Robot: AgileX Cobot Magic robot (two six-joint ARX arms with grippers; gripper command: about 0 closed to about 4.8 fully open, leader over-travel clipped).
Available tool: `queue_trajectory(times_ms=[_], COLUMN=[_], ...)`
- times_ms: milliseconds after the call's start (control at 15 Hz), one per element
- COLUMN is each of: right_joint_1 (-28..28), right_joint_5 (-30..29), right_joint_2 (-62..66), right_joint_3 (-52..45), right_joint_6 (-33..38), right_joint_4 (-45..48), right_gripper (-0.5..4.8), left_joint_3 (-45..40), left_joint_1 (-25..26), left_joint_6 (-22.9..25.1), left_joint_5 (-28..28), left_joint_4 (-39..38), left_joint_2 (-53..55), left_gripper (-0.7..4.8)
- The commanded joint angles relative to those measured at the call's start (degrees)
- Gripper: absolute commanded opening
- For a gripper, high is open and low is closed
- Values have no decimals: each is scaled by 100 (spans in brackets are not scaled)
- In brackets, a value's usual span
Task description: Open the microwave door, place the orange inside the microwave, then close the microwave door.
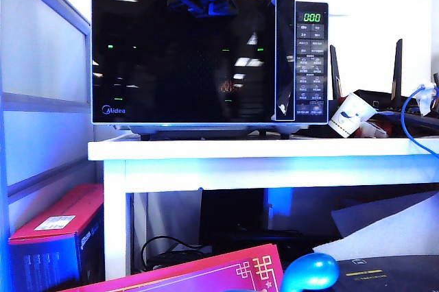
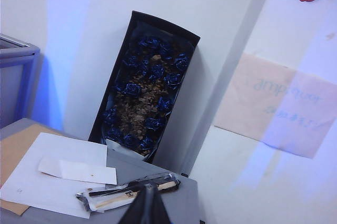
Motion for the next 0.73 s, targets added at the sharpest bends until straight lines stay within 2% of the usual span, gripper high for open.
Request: queue_trajectory(times_ms=[67,200,333,399,532,732], right_joint_1=[11,11,11,11,11,11], right_joint_5=[-24,-24,-24,-17,24,83], right_joint_2=[-52,-52,-164,-267,-603,-1174], right_joint_3=[24,24,24,24,24,24], right_joint_6=[22,20,20,20,22,20], right_joint_4=[101,111,142,122,2,-129], right_gripper=[-5,-5,-5,-5,-5,-5], left_joint_3=[22,24,22,24,22,22], left_joint_1=[68,68,66,0,-114,-157], left_joint_6=[-39,-13,-22,-39,-37,-39], left_joint_5=[-1338,-1777,-927,-708,-671,-162], left_joint_4=[-17,-55,-330,-579,-1241,-2302], left_joint_2=[116,114,-212,-535,-1521,-3276], left_gripper=[-6,-6,-6,-6,-6,-6])
